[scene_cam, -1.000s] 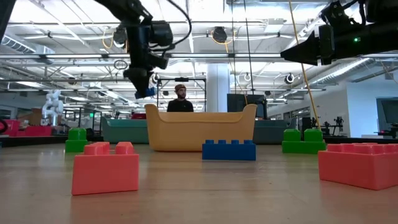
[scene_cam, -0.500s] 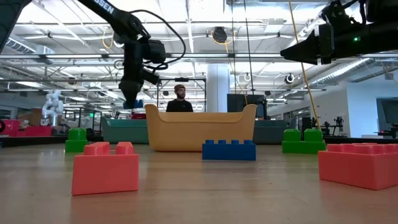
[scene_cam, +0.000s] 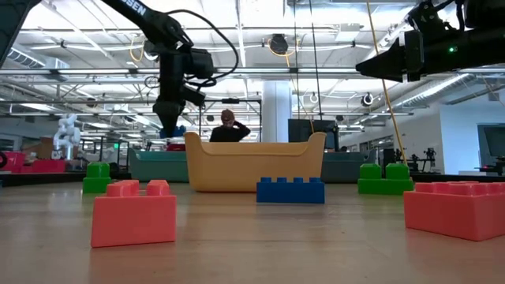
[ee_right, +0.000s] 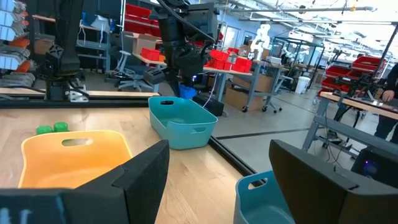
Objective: Sort & place blocks by color
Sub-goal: Put the blue game piece into the green bin, then put the green game piece into the yellow bin
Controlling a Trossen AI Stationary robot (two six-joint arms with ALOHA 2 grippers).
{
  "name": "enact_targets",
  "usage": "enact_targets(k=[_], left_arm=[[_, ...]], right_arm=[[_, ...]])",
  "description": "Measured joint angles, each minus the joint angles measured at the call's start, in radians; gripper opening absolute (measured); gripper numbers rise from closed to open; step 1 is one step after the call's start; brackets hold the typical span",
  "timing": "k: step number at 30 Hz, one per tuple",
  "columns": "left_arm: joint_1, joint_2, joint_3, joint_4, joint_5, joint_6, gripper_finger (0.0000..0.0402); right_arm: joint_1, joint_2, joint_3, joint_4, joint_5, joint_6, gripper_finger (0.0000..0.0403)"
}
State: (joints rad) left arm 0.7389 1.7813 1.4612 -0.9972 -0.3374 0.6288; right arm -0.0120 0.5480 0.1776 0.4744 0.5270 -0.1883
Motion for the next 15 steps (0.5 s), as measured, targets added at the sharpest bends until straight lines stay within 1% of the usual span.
enact_targets(k=[5,6,7,10,12,13,14,15], left_arm=[[-0.009,0.0,0.0,0.003,0.0,-0.025,0.0141],[-0.012,0.0,0.0,0.004,0.0,-0.037,0.0161],[-0.015,0.0,0.0,0.004,0.0,-0.047,0.0191],[-0.023,0.0,0.0,0.003,-0.001,-0.078,0.0298],[-0.028,0.0,0.0,-0.001,-0.001,-0.095,0.0358],[-0.029,0.0,0.0,-0.004,-0.001,-0.104,0.0376],[-0.029,0.0,0.0,-0.007,-0.001,-0.116,0.0385],[-0.032,0.0,0.0,-0.015,-0.002,-0.127,0.0387]], right_arm=[[0.0,0.0,0.0,0.0,0.0,0.0,0.027],[0.0,0.0,0.0,0.0,0.0,0.0,0.027],[0.0,0.0,0.0,0.0,0.0,0.0,0.027],[0.0,0.0,0.0,0.0,0.0,0.0,0.027],[0.0,0.0,0.0,0.0,0.0,0.0,0.027],[0.0,0.0,0.0,0.0,0.0,0.0,0.027],[0.0,0.0,0.0,0.0,0.0,0.0,0.027],[0.0,0.0,0.0,0.0,0.0,0.0,0.027]])
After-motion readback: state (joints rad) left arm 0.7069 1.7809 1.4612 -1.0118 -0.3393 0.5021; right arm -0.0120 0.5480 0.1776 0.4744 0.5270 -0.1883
